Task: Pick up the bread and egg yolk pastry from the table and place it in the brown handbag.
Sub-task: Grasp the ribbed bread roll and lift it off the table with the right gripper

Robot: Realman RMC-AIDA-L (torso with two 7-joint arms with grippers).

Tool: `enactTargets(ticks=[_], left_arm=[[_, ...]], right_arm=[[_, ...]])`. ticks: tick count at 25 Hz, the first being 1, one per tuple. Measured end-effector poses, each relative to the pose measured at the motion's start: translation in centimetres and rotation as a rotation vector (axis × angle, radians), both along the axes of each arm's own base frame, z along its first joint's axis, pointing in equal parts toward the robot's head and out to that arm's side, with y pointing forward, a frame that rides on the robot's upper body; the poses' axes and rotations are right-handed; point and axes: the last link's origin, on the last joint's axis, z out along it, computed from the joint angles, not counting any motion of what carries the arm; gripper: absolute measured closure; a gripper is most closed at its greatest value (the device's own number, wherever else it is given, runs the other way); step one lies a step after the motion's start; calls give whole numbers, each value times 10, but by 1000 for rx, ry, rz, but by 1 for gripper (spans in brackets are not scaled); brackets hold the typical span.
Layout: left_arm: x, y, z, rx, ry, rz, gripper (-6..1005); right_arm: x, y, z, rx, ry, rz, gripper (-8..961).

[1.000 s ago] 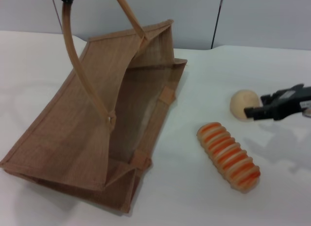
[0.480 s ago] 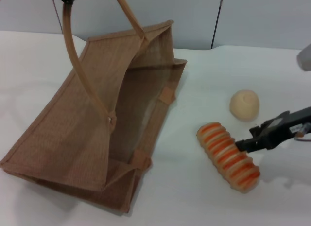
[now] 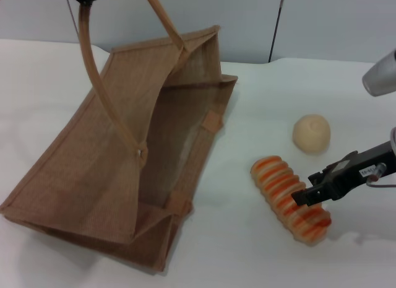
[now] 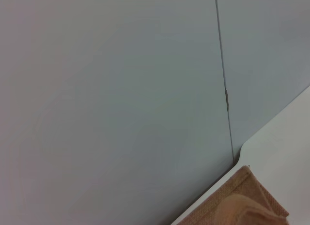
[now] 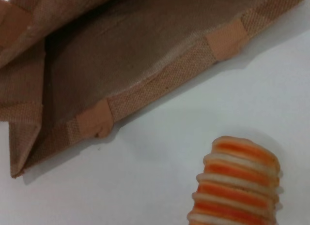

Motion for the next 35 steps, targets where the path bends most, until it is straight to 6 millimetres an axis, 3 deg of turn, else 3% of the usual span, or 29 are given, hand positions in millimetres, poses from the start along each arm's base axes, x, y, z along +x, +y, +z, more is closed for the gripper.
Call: enactTargets(ticks=[21, 35], left_arm=[[-3, 2, -3, -12, -1, 11, 881], [-5, 4, -6, -20, -8, 20, 881]], right_arm=[[15, 4, -14, -30, -37, -53, 307], [10, 1, -25, -96, -48, -43, 307]])
